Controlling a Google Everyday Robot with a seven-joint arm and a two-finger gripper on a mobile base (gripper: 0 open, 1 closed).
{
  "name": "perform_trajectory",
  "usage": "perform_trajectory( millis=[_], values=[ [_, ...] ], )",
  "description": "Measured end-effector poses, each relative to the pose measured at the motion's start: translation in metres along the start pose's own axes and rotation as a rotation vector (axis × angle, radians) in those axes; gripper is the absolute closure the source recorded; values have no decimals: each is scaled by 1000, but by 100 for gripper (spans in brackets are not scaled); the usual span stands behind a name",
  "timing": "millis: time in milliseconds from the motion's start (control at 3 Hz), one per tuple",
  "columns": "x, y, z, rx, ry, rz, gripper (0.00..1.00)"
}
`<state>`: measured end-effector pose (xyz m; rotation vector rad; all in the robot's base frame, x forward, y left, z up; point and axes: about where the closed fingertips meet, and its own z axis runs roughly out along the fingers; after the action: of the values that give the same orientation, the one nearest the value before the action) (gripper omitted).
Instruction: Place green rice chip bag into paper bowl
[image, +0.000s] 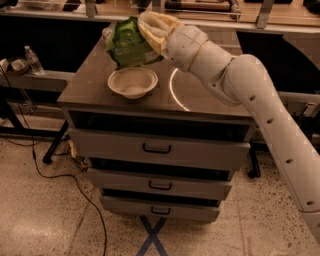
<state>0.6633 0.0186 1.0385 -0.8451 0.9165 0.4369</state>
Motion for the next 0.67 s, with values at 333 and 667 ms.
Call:
perform_trajectory(
  millis=[333,667],
  values=[
    [6,4,-18,15,23,22,59],
    [12,12,-35,26,41,39,36]
  ],
)
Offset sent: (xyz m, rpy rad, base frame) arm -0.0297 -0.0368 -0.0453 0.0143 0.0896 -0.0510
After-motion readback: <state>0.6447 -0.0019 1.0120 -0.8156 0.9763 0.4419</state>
